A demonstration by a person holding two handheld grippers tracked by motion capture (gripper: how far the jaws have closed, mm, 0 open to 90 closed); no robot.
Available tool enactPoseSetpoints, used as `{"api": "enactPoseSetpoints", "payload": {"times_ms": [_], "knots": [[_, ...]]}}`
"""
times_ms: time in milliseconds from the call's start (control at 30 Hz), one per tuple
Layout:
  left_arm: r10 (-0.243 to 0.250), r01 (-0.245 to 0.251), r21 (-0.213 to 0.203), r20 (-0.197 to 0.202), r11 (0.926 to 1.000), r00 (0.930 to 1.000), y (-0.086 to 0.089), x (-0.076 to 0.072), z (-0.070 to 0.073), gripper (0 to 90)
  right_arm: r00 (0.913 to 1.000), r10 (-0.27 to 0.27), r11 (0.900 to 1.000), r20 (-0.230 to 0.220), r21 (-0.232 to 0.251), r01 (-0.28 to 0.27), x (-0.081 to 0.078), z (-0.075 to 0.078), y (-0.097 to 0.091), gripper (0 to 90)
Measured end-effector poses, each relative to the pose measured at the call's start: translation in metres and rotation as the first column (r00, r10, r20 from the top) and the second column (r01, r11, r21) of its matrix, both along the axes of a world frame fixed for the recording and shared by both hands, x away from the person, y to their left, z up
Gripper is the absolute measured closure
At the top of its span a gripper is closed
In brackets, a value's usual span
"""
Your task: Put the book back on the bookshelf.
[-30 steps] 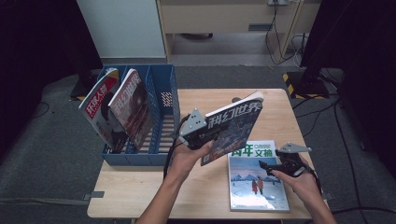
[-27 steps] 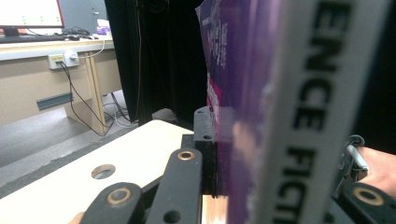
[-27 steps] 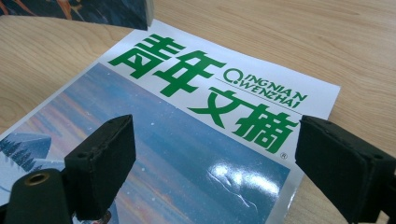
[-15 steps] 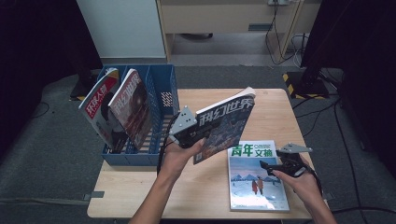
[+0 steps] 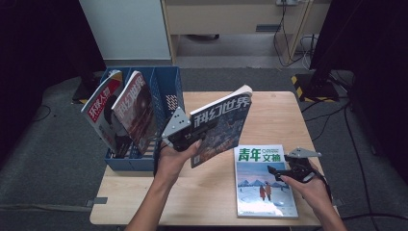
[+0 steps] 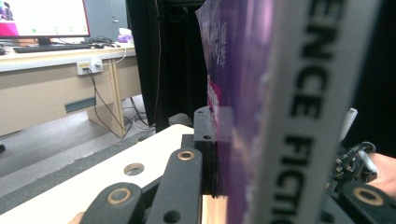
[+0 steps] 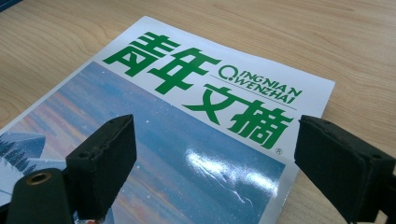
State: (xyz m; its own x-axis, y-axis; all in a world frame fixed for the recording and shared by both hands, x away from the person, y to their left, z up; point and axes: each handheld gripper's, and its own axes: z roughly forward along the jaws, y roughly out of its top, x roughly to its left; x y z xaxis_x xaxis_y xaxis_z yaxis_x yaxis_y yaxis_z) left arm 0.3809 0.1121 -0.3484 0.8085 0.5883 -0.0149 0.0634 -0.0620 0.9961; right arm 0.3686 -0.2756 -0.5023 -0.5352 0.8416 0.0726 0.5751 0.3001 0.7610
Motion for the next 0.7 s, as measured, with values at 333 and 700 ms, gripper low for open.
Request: {"api": "enactPoseSetpoints", "payload": {"times_ms": [333,700], "knots": [[0.027,-0.027,-0.010,0.009,0.9996,0.9996,0.017,-0.003,0.008,82.5,1.0000,-0.008,1.0000,-0.004,-0.001,0.008,0.000,0.000,0.000,13.3],[0.059,-0.058,-0.019,0.034,0.9981,0.9977,0.038,-0.006,0.025,82.5,0.9998,-0.016,0.9998,-0.014,-0.015,0.016,0.001,-0.004,-0.002,13.1]]}}
